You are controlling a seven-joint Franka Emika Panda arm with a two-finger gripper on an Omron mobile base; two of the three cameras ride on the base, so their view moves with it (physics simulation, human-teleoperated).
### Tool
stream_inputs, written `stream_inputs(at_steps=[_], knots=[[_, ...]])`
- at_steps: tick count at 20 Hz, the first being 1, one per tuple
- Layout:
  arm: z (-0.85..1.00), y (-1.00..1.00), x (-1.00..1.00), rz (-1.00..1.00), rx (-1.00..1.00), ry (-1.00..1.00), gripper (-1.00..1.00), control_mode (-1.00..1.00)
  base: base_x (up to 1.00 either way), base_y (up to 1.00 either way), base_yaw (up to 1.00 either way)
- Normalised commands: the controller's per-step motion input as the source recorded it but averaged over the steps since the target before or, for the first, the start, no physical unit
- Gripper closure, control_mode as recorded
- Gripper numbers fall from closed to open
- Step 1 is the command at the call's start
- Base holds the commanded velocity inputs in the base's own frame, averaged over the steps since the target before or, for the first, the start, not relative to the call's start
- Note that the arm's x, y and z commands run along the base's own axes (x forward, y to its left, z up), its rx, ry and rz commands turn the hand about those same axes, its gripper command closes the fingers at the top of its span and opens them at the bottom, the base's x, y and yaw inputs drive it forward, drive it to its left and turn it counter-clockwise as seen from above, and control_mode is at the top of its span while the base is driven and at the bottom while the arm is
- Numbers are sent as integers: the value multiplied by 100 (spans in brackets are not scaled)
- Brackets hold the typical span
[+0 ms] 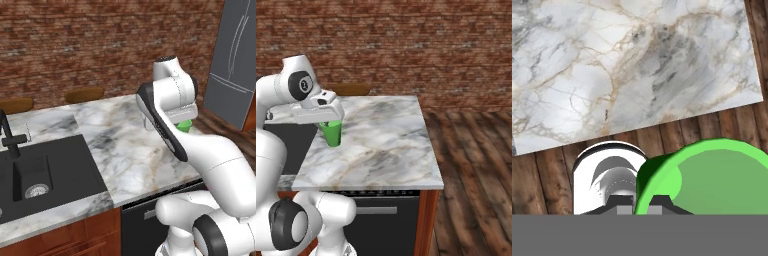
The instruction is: Pick the cup and bowl from the counter and place them on the counter next to the sink.
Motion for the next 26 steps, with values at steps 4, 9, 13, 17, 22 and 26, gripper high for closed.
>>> stream_inputs(at_steps=[4, 9, 13, 17, 22, 26], knots=[[-6, 6, 0, 2, 3, -8, 100, -100, 0, 0, 0], [-16, 6, 0, 23, 16, -26, 100, -100, 0, 0, 0], [-10, 0, 2, 26, 21, -28, 100, -100, 0, 0, 0], [1, -2, 27, -4, 3, -3, 100, -100, 0, 0, 0], [1, 11, 35, -11, -2, 11, 100, -100, 0, 0, 0], [1, 27, 39, -8, -10, 24, 100, -100, 0, 0, 0]])
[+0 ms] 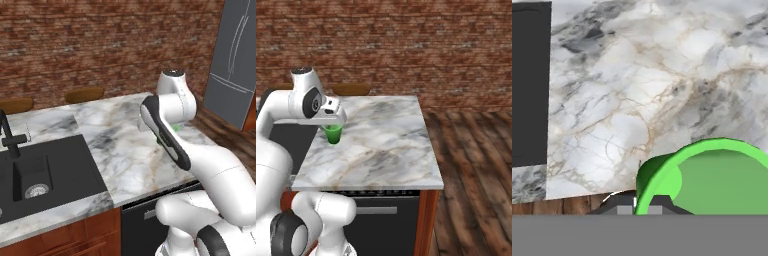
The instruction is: Pick the cup and bowl from the counter and place them on the counter next to the sink.
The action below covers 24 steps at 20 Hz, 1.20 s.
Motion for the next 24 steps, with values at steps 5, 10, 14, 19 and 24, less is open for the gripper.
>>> stream_inputs(at_steps=[5, 10, 14, 19, 24], knots=[[-3, 46, 8, -1, -3, 27, 100, -100, 0, 0, 0], [-41, 44, 0, 0, 0, 14, 100, -100, 0, 0, 0], [-66, 29, 0, 0, 3, 3, 100, -100, 0, 0, 0], [-57, 24, 0, 0, 0, 0, 100, -100, 0, 0, 0], [-17, 14, 0, -1, 0, -8, 100, -100, 0, 0, 0]])
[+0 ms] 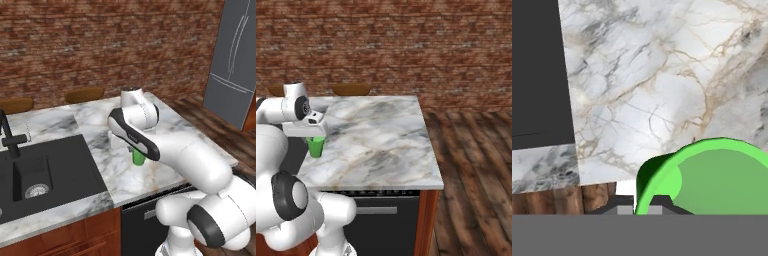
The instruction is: Pick the cup and bowl from the counter and place them on the counter next to the sink.
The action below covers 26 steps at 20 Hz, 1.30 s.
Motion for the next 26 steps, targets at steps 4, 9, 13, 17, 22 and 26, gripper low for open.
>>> stream_inputs(at_steps=[4, 9, 13, 17, 22, 26], knots=[[0, 7, 0, 0, 0, -3, 100, -100, 0, 0, 0], [0, 8, 20, -1, 0, -2, 100, -100, 0, 0, 0], [0, 14, 42, 0, -1, 0, 100, -100, 0, 0, 0], [-4, 18, 43, 0, -1, 0, 100, -100, 0, 0, 0], [-23, 24, 23, 0, 0, 0, 100, -100, 0, 0, 0], [-38, 26, 8, -1, 0, -1, 100, -100, 0, 0, 0]])
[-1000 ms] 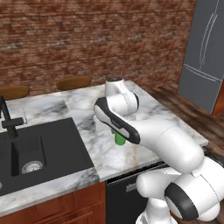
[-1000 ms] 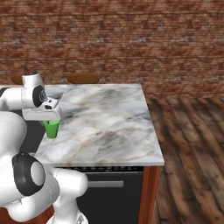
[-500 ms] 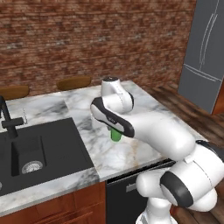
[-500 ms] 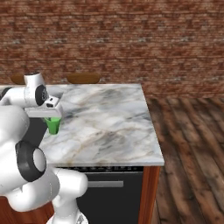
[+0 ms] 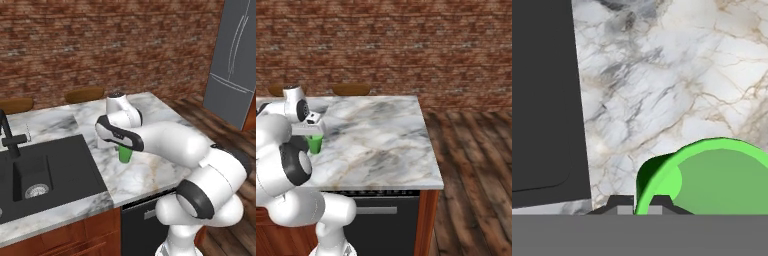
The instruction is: Pick the cup and bowl from the counter and place them on the counter next to the sink.
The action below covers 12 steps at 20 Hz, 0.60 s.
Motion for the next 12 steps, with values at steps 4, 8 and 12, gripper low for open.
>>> stream_inputs(at_steps=[4, 8, 12], knots=[[-41, 14, 13, -1, 0, -4, 100, -100, 0, 0, 0], [-41, 5, 15, 0, 0, -6, 100, -100, 0, 0, 0], [-38, 0, 20, 0, 0, -10, 100, -100, 0, 0, 0]])
